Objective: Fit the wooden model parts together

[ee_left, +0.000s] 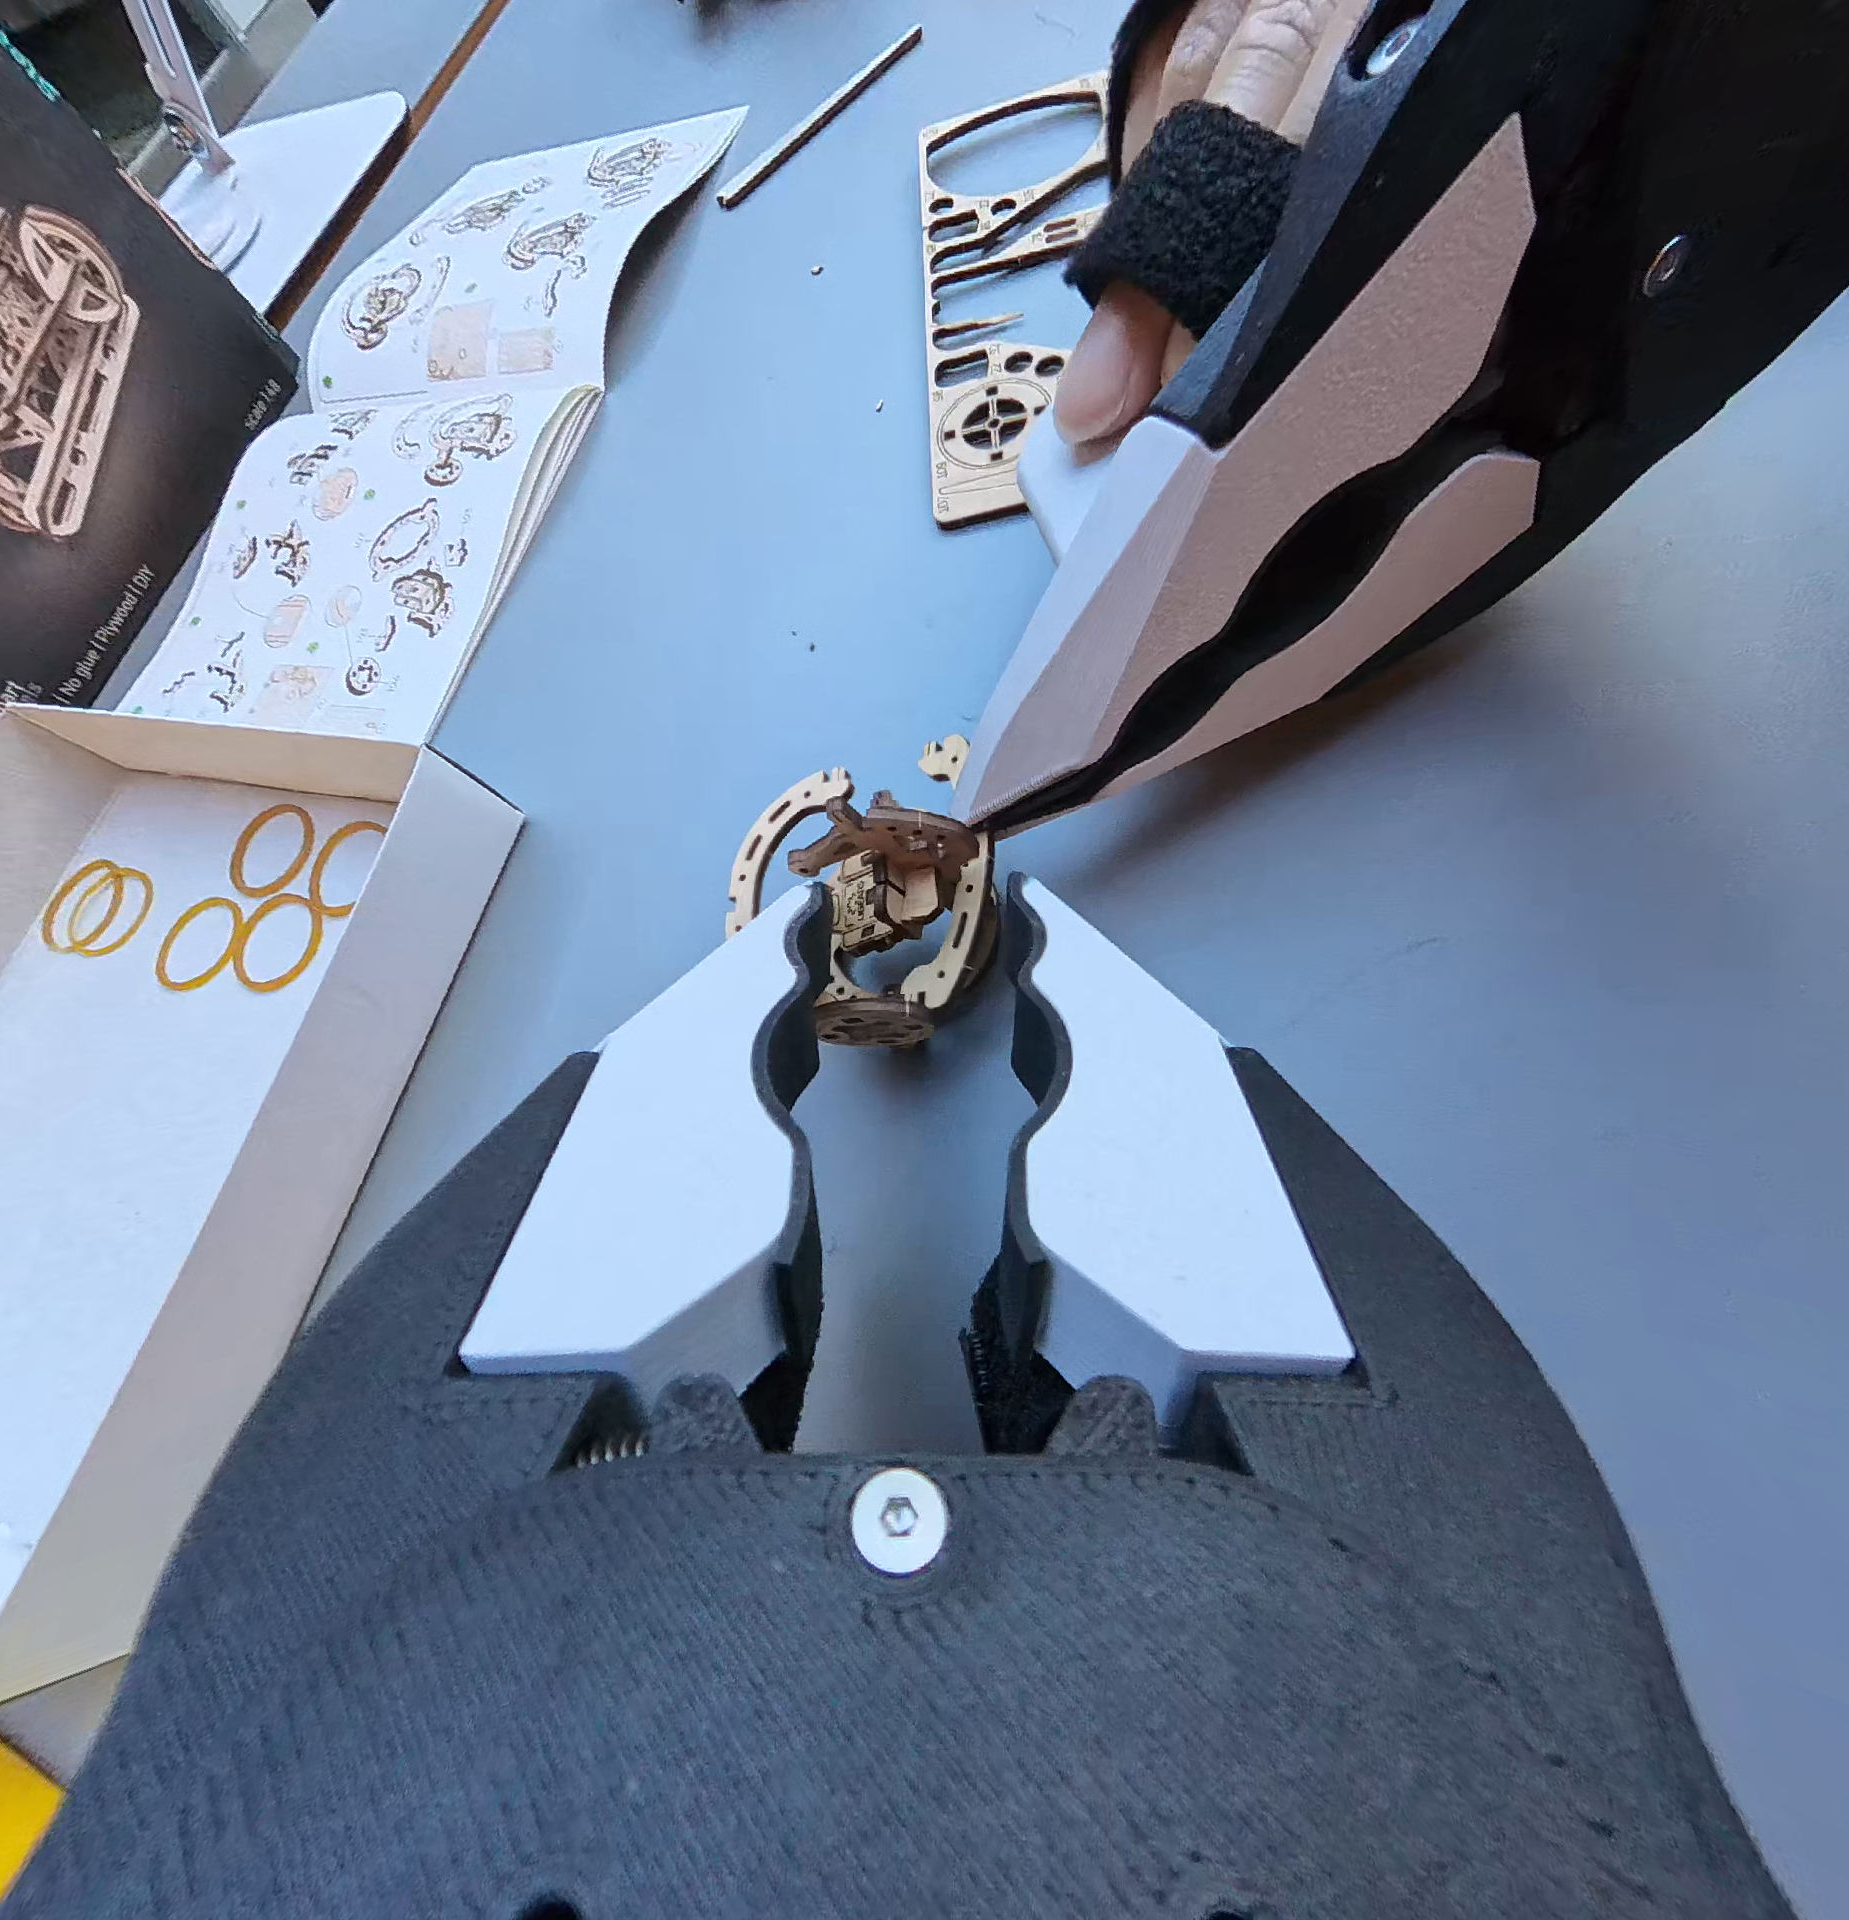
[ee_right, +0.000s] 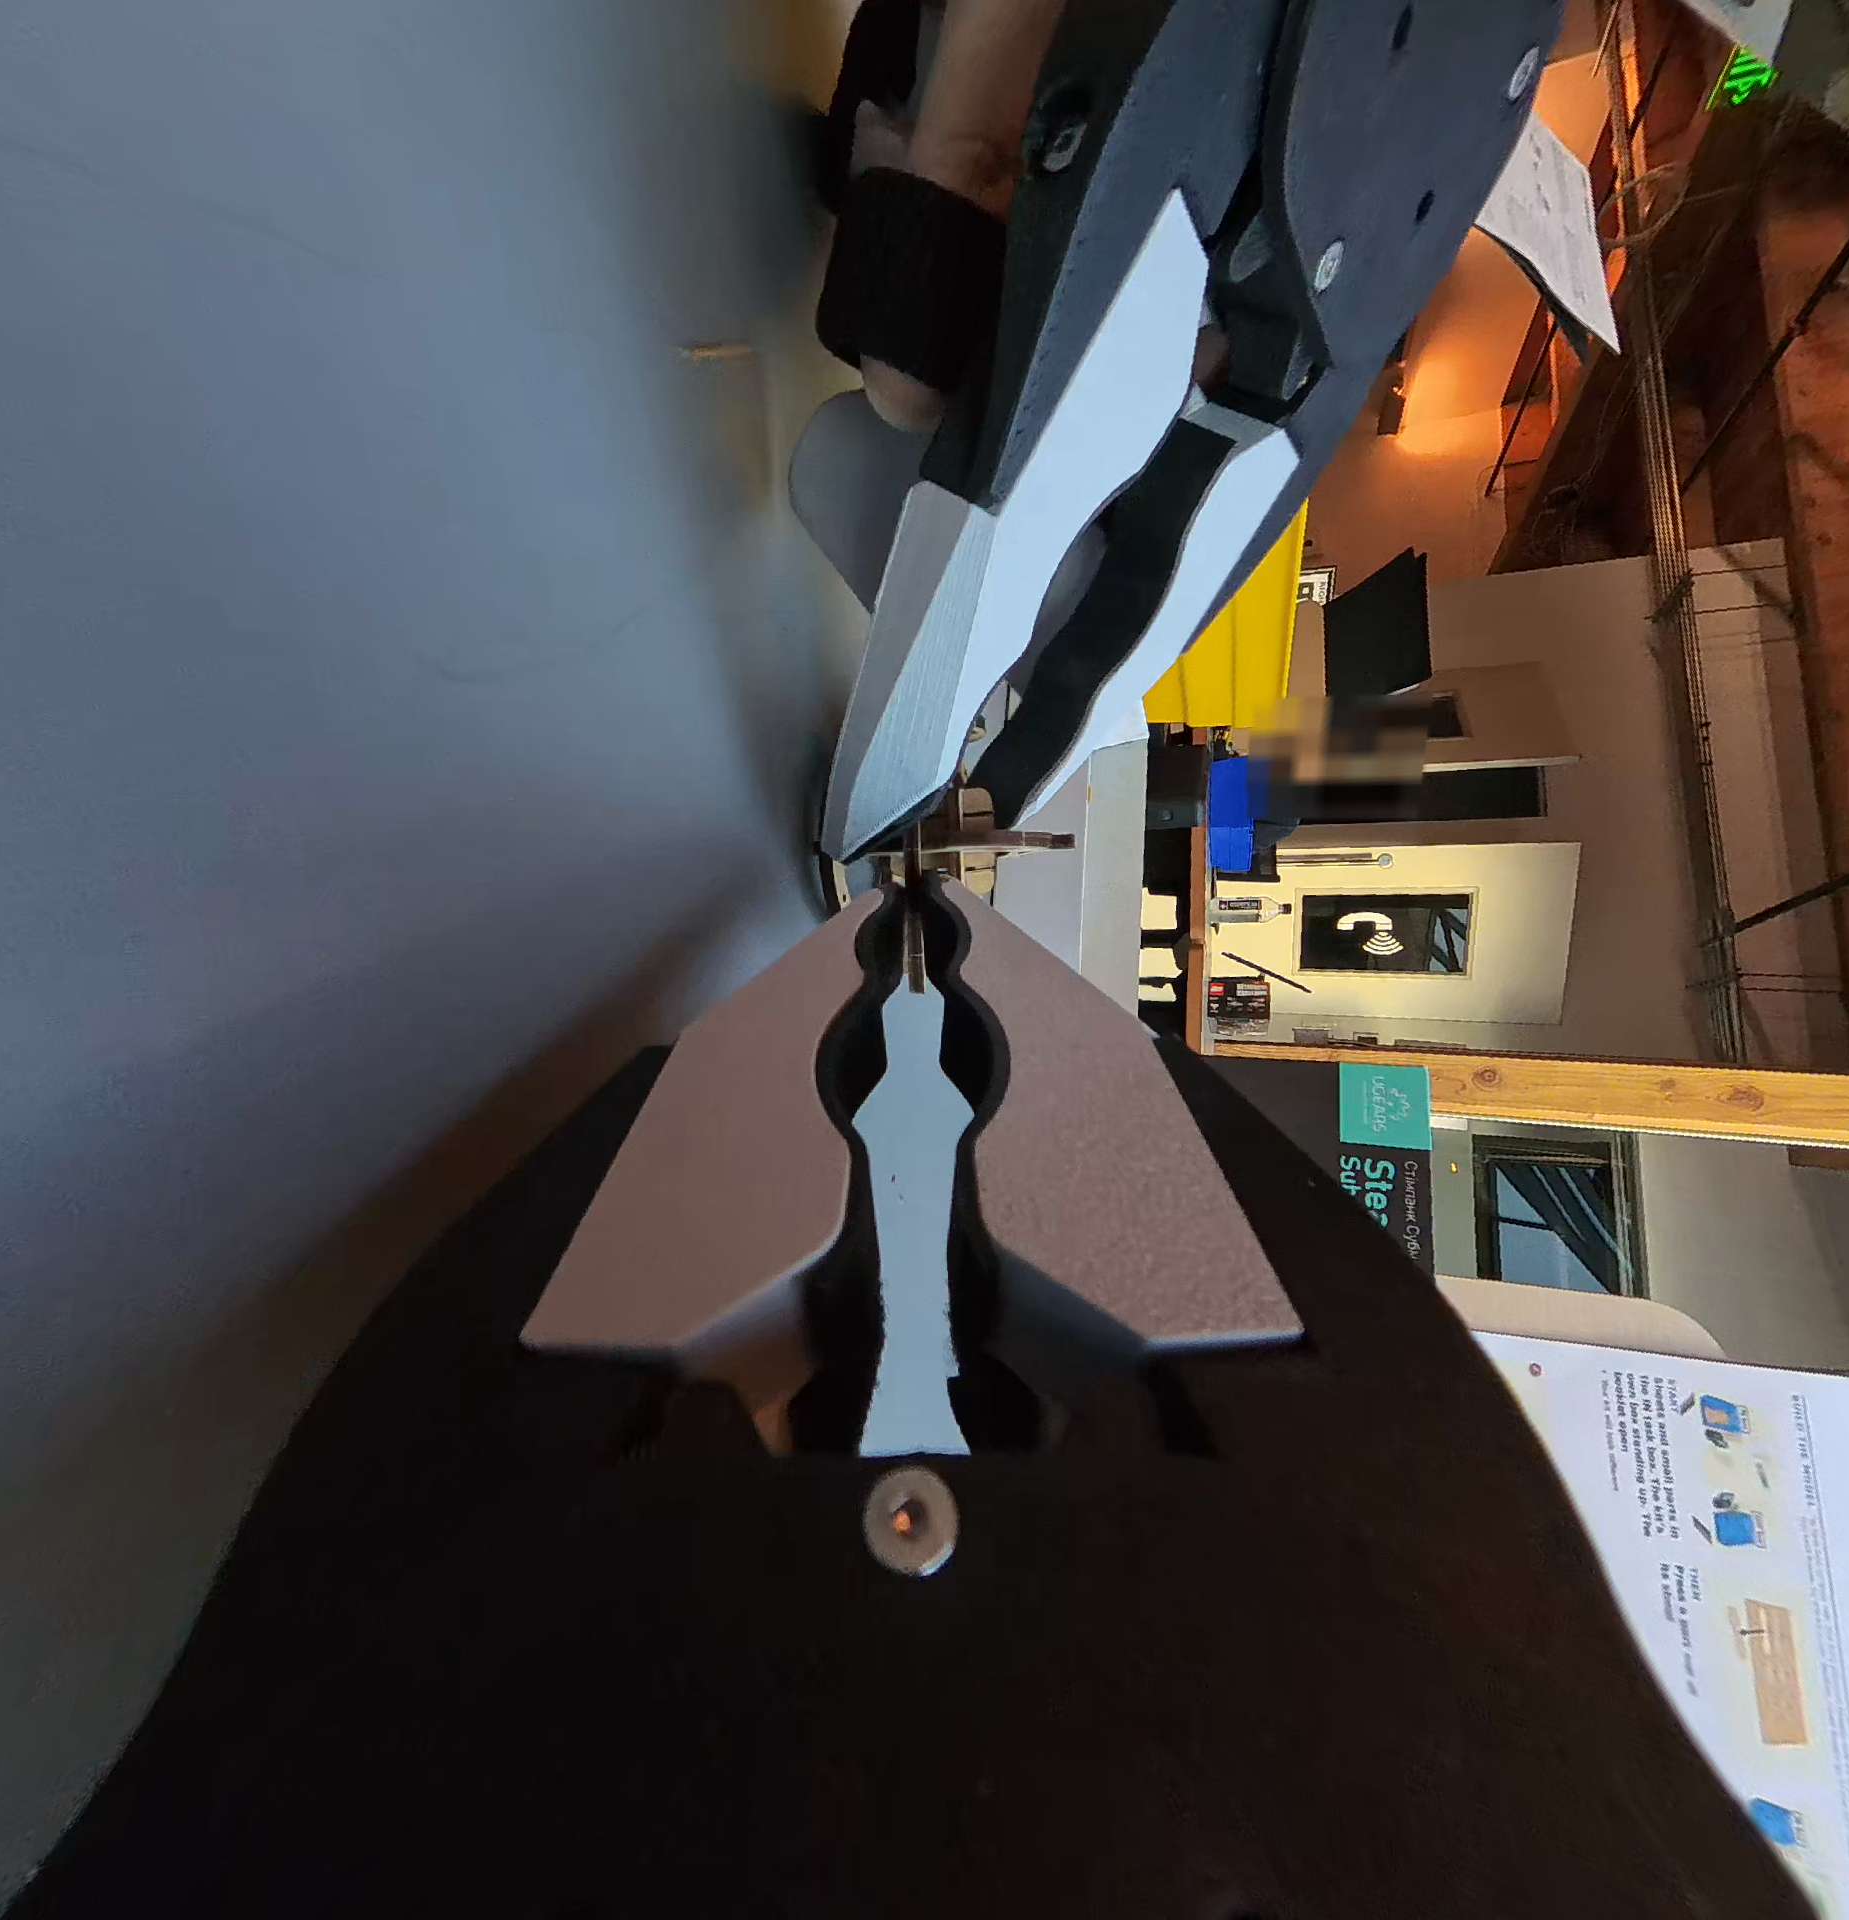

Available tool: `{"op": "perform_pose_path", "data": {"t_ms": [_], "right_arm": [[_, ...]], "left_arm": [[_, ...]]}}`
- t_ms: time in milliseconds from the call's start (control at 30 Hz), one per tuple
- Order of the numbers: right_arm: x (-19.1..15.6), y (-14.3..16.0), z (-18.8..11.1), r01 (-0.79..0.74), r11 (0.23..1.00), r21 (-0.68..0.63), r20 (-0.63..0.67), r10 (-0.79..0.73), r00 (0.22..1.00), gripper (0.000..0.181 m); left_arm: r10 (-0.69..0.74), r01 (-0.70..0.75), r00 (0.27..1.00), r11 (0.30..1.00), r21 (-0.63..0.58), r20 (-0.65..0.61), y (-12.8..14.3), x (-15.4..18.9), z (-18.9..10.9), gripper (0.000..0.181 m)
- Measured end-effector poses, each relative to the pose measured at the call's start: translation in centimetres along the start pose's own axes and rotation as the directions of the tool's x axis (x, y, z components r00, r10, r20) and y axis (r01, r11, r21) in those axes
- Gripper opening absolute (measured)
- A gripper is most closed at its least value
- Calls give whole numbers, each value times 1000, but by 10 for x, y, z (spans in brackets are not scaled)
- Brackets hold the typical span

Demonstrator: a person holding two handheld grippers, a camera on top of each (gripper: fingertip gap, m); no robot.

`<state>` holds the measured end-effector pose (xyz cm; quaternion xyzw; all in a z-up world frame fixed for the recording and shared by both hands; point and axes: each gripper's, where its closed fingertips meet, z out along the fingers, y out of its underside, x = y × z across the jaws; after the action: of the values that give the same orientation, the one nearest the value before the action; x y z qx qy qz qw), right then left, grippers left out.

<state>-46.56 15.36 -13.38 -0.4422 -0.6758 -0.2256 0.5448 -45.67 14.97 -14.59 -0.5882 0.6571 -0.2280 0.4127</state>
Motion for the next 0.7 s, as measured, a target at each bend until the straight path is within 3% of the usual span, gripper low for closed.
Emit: {"op": "perform_pose_path", "data": {"t_ms": [267, 467, 700], "right_arm": [[0, 0, -3, 44, 998, -55, -24, -45, 999, 2], [-4, -2, -5, 52, 996, -78, -25, -54, 998, 2], [-4, -6, -8, 58, 996, -73, -41, -61, 997, 2]], "left_arm": [[-81, 82, 997, 995, 53, -7, -2, -5, -13, 39], [-97, 99, 994, 995, 25, -44, 7, -2, -18, 46], [-125, 124, 992, 992, 37, 17, 10, -11, -25, 46]]}}
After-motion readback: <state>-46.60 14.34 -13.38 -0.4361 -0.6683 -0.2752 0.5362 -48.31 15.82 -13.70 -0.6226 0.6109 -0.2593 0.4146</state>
